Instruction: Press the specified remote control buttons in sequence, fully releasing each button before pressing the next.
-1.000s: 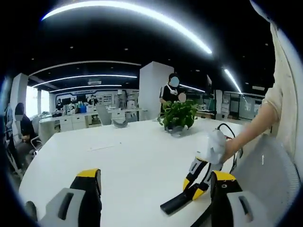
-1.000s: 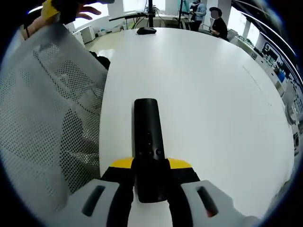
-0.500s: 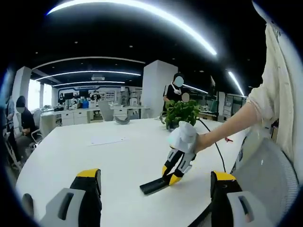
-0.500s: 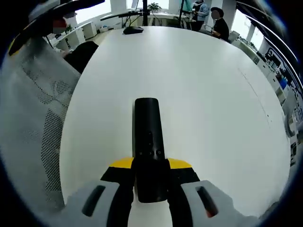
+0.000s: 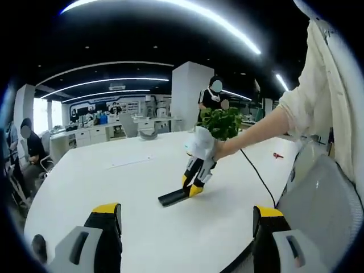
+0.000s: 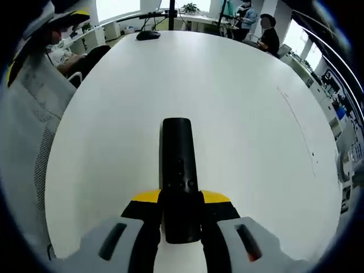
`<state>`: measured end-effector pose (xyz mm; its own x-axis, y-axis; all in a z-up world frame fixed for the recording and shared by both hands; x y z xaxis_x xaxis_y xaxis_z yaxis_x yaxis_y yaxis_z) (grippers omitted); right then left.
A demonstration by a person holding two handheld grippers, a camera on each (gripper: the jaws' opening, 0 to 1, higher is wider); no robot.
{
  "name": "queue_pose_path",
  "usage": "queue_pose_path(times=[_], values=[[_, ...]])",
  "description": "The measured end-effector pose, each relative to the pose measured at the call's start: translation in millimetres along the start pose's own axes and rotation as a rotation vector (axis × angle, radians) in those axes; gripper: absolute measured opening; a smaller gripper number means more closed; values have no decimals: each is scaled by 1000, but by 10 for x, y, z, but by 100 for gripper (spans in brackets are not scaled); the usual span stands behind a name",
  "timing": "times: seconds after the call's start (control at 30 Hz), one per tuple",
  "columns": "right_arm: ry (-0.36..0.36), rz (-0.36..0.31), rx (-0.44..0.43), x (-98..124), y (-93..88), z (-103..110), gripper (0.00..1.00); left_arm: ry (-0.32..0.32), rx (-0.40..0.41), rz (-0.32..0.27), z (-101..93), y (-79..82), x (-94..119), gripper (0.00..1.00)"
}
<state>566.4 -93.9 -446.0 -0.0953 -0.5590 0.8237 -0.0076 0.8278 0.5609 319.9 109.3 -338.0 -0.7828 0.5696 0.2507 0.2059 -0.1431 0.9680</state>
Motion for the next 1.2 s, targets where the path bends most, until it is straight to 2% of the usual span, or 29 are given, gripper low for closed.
queue_pose_path(times=[0.2, 0.33, 0.4, 0.47, 0.5, 0.63, 0.67, 0.73, 0.8, 0.87, 0.9, 1.0, 1.07, 1.2], values=[[50, -13, -13, -25, -23, -179, 25, 19, 26, 0, 31, -4, 13, 100], [51, -32, -34, -23, -27, -116, 25, 25, 15, 15, 36, -17, 14, 100], [27, -49, -67, -11, -47, -99, 26, 29, 13, 21, 41, -22, 16, 100], [14, -67, -90, 3, -70, -69, 30, 30, 15, 23, 41, -23, 17, 100], [-1, -106, -153, 23, -62, 17, 36, 32, 16, 20, 42, -21, 19, 100], [-62, -230, -216, 176, -25, 196, 53, 41, 27, 10, 56, -16, 30, 100], [-88, -273, -242, 233, -28, 240, 58, 41, 29, 5, 57, -12, 33, 100], [-105, -314, -277, 300, -44, 284, 73, 42, 29, -4, 58, -6, 38, 100], [-160, -394, -336, 490, -28, 423, 88, 44, 22, -5, 52, -1, 39, 100], [-199, -458, -401, 666, -6, 558, 97, 42, 14, -5, 44, 2, 38, 100], [-214, -483, -411, 725, -10, 595, 100, 42, 11, -7, 43, 5, 39, 100], [-278, -519, -407, 969, -7, 768, 100, 51, 16, -32, 54, 24, 55, 100], [-316, -554, -425, 1105, -92, 792, 100, 57, 24, -50, 62, 39, 67, 100], [-362, -635, -489, 1431, -90, 1050, 100, 74, 40, -75, 82, 53, 86, 100]])
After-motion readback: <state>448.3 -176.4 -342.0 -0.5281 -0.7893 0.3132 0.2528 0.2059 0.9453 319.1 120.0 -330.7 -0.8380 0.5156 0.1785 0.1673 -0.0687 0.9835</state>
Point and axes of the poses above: the point that each gripper's makers call its tool centre point, and the gripper's own axes: x roughly backward along the fingers, z roughly to its left, y roughly out of its top, the point moved 9 cm from there along x, roughly backward along the fingers, and after that the axes turned 7 degrees about -z, right-handed, at the moved point
